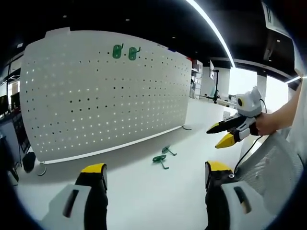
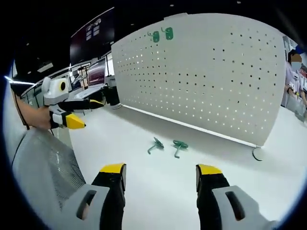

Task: Insert the hook assembly into the mounting plate slot until the hook locks in place.

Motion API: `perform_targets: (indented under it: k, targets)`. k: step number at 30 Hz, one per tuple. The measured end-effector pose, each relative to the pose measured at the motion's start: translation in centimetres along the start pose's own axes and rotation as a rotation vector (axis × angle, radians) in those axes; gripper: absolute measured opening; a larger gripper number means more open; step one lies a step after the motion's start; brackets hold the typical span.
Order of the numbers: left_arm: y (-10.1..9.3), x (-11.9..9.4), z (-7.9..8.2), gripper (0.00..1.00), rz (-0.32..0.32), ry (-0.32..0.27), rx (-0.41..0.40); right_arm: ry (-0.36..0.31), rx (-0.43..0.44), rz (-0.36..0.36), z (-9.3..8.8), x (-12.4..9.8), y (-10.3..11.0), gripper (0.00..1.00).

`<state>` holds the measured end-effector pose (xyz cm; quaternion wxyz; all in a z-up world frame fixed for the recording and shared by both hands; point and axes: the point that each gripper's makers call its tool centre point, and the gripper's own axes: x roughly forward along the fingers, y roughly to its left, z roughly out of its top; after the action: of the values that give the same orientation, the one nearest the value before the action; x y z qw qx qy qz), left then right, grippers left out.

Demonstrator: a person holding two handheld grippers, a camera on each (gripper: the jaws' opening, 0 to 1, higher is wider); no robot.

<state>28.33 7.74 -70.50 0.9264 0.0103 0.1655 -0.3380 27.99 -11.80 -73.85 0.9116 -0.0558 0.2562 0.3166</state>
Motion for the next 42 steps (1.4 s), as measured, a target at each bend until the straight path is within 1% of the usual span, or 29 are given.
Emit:
perform_targets:
  k: [9, 19, 23, 31, 33, 35, 36, 38, 40, 42]
  targets:
    - [-0.2, 0.0, -0.1, 0.86, -0.004, 0.004, 0.002, 0.030, 0.004, -0.008, -0.7, 0.0, -0.2, 0.57]
    - [-0.4, 0.0, -0.2, 0.85, -0.008, 0.011, 0.001, 0.033, 0.014, -0.014, -0.8, 0.0, -0.3, 0.57]
    - [-0.8, 0.5, -0.7, 0.85, -0.023, 0.039, 0.012, 0.022, 0.015, -0.019, -0.6, -0.1, -0.5, 0.57]
    - [-0.6, 1.3, -1.3, 0.85, -0.048, 0.099, 0.043, 0.024, 0.015, -0.019, -0.6, -0.1, -0.4, 0.57]
    - [-0.5, 1.6, -1.5, 0.85, -0.065, 0.130, 0.063, 0.025, 0.012, -0.018, -0.5, 0.0, -0.4, 0.57]
    - [-0.5, 2.0, -1.4, 0.85, -0.089, 0.142, 0.059, 0.023, 0.011, -0.018, -0.6, 0.0, -0.5, 0.57]
    - [-0.6, 2.2, -1.6, 0.85, -0.113, 0.162, 0.081, 0.020, 0.012, -0.015, -0.4, -0.1, -0.4, 0.57]
    - [-0.4, 2.4, -2.1, 0.84, -0.125, 0.202, 0.109, 0.016, 0.010, -0.016, -0.4, -0.1, -0.4, 0.57]
    - [-0.3, 2.9, -2.2, 0.83, -0.147, 0.211, 0.109, 0.011, 0.016, -0.017, -0.4, -0.1, -0.5, 0.57]
    - [0.1, 3.1, -2.5, 0.83, -0.160, 0.243, 0.155, 0.006, 0.017, -0.020, -0.3, -0.1, -0.6, 0.57]
